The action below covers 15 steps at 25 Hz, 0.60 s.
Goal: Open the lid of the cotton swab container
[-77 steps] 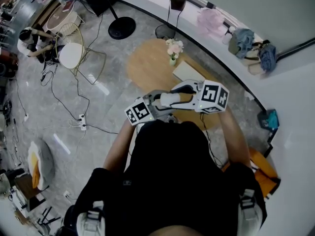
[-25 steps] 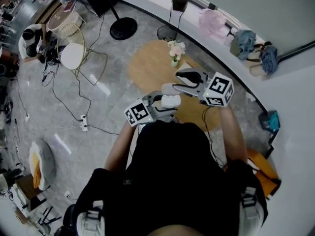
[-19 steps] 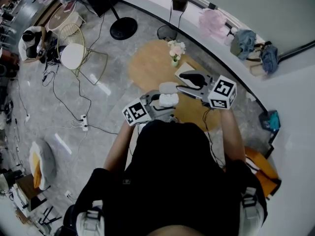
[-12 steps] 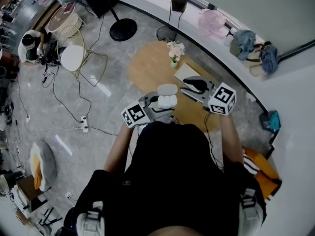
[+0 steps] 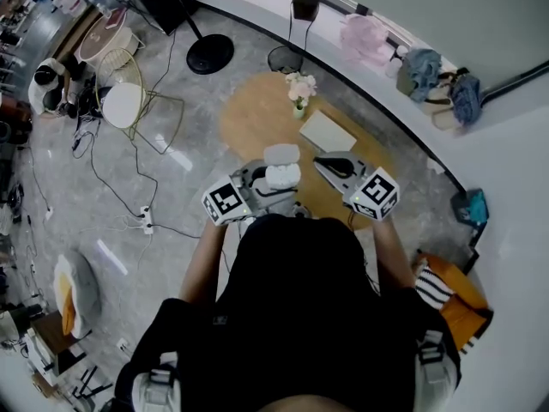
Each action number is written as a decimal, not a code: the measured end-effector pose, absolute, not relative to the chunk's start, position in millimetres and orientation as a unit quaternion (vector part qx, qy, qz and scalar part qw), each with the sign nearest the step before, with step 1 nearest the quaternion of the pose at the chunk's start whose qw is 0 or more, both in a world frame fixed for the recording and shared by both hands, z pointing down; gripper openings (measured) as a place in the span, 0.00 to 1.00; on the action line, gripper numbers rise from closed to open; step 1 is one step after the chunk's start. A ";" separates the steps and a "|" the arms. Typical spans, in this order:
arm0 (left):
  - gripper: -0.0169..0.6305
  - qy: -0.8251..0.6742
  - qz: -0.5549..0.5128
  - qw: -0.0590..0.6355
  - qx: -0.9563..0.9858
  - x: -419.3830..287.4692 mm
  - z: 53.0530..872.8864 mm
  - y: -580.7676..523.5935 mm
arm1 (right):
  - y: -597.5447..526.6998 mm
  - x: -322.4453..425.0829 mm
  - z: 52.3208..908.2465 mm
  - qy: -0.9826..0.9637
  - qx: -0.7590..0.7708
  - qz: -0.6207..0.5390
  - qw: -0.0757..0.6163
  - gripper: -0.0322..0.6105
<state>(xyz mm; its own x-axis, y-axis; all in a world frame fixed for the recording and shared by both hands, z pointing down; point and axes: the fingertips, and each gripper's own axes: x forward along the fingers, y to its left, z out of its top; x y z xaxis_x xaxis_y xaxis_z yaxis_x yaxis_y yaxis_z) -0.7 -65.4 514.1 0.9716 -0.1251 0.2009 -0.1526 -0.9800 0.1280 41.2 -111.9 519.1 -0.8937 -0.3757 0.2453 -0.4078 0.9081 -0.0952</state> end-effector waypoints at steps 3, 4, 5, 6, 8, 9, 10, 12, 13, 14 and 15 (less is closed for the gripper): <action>0.35 -0.075 0.097 0.075 0.990 0.1 514.7 -65.0 | -105.7 46.4 523.9 -0.970 0.203 0.070 0.115 0.04; 0.35 -0.078 0.097 0.076 0.989 0.1 515.4 -64.9 | -103.8 48.0 525.5 -0.969 0.203 0.070 0.119 0.04; 0.35 -0.081 0.098 0.078 0.989 0.5 516.3 -65.2 | -102.4 49.7 527.3 -0.968 0.205 0.072 0.125 0.04; 0.35 -0.085 0.097 0.081 0.988 1.2 516.9 -65.8 | -101.3 51.1 528.6 -0.966 0.209 0.078 0.131 0.04; 0.35 -0.092 0.097 0.088 0.987 2.6 517.1 -67.7 | -99.6 51.8 528.7 -0.962 0.215 0.093 0.140 0.04; 0.35 -0.095 0.098 0.089 0.987 2.8 517.1 -68.4 | -98.7 51.3 529.3 -0.961 0.215 0.096 0.143 0.04; 0.34 -0.097 0.099 0.089 0.986 2.6 517.5 -69.0 | -97.5 50.7 530.6 -0.961 0.213 0.095 0.146 0.04; 0.34 -0.101 0.098 0.084 0.986 1.7 517.6 -69.6 | -94.9 49.3 533.4 -0.963 0.207 0.092 0.144 0.04; 0.34 -0.105 0.095 0.084 0.986 1.8 516.5 -70.0 | -94.0 48.8 533.3 -0.966 0.201 0.090 0.135 0.04; 0.34 -0.111 0.089 0.087 0.986 2.8 514.6 -70.8 | -93.9 48.3 531.5 -0.969 0.195 0.088 0.120 0.04; 0.34 -0.116 0.084 0.089 0.986 4.6 512.3 -71.7 | -94.7 47.7 528.3 -0.972 0.191 0.085 0.107 0.04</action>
